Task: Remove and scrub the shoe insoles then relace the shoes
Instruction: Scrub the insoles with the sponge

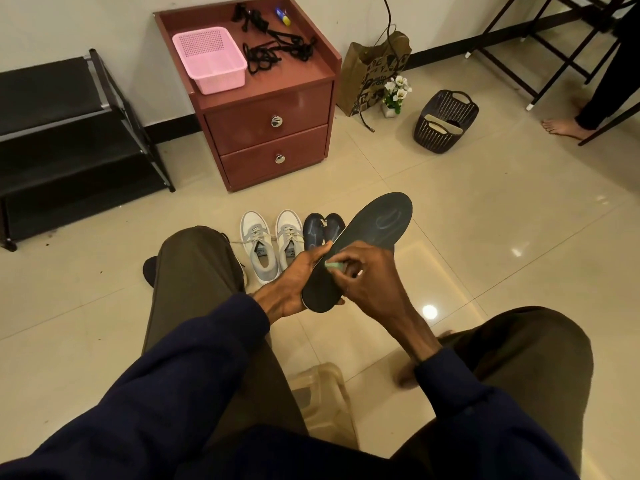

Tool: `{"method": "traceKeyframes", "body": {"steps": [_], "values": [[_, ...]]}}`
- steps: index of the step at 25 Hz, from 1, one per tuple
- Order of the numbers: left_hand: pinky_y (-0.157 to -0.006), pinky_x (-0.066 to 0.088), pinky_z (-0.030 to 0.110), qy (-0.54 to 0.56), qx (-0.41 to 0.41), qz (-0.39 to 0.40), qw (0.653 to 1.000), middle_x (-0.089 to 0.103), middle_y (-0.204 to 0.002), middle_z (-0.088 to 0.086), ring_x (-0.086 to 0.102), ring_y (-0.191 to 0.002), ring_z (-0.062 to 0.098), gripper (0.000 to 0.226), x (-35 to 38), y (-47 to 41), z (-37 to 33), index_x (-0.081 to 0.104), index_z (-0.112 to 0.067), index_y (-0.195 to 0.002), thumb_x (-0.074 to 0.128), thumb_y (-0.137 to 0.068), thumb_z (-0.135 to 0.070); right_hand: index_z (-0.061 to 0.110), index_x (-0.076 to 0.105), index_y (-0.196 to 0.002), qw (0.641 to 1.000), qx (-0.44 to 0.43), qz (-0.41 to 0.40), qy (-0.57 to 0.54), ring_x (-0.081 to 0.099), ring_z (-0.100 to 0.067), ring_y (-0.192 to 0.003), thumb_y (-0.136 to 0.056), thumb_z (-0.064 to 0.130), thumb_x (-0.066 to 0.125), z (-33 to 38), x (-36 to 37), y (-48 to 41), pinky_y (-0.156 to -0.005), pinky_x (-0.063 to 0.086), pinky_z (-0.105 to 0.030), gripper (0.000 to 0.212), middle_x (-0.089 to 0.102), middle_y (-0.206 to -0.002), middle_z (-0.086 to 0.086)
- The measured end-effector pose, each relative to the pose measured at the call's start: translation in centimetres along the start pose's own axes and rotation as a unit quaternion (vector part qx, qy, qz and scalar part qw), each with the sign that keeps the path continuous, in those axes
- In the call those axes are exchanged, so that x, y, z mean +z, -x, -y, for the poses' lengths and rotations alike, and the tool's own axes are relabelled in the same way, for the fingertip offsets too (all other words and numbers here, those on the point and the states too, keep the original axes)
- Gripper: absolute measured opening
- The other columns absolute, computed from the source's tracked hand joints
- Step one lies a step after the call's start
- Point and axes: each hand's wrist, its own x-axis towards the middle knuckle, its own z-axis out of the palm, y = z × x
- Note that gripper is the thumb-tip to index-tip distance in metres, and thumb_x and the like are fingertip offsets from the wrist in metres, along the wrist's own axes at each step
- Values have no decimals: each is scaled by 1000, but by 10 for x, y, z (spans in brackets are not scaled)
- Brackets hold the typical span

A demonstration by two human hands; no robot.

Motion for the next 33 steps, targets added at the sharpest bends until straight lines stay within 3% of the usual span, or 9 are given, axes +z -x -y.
{"method": "traceKeyframes", "body": {"steps": [2,6,10,15,19,22,24,29,33], "values": [[-67,57,42,-6,-5,-8,1000,72,-93,14,68,-75,28,46,-1,-1,2,71,-13,-106,46,-105,-51,10,79,-98,999,1,43,-9,66,-13,-80,-85,13,81,4,-2,-1,-67,60,-25,13,69,-93,-3],[-67,58,39,-21,-34,14,999,70,-102,21,66,-78,32,59,-2,-5,2,66,-4,-122,41,-105,-55,6,78,-98,990,51,-102,79,65,-16,-81,-85,13,81,-14,-13,-14,-73,58,-27,16,71,-94,-8],[-65,59,41,-25,-28,-5,999,71,-93,17,68,-74,30,51,-1,-5,4,70,-10,-109,43,-105,-53,11,79,-97,998,28,49,-10,65,-11,-79,-85,13,81,-2,-6,-1,-65,57,-18,12,69,-93,-2],[-68,57,39,-29,-41,18,999,70,-101,21,66,-78,32,60,-3,-7,1,66,-3,-122,40,-105,-54,8,78,-100,989,74,-84,95,64,-14,-80,-86,15,81,-21,-14,-11,-70,51,-17,16,71,-95,-7],[-66,58,39,-45,-34,-7,998,71,-90,17,67,-73,29,53,0,-3,3,71,-8,-107,42,-105,-53,11,80,-96,992,54,115,-24,66,-10,-75,-85,16,82,-7,-10,1,-64,55,-15,12,69,-92,-1],[-67,58,38,-45,-34,18,998,70,-99,20,66,-76,31,59,-1,-5,0,68,-3,-119,41,-105,-53,9,79,-97,996,70,-7,61,63,-11,-75,-85,18,82,-18,-17,-10,-65,47,-9,15,71,-92,-3],[-68,57,38,-43,-35,30,998,68,-107,23,65,-79,33,61,-1,-6,0,64,-2,-127,41,-105,-54,7,79,-100,988,67,-86,112,63,-13,-80,-86,15,80,-22,-19,-10,-68,50,-15,16,71,-95,-7],[-67,57,41,-43,-29,-6,999,69,-96,19,66,-75,32,50,-1,-2,2,71,-8,-109,46,-103,-51,12,80,-97,991,54,106,-55,66,-8,-78,-85,17,82,-4,-7,1,-65,55,-17,13,69,-94,1],[-71,57,40,-25,-37,25,999,67,-110,24,66,-81,33,62,-2,-7,1,63,-1,-129,43,-104,-55,12,77,-100,988,69,-127,48,64,-9,-80,-87,16,80,-22,-13,-9,-72,57,-20,14,70,-95,-2]]}}
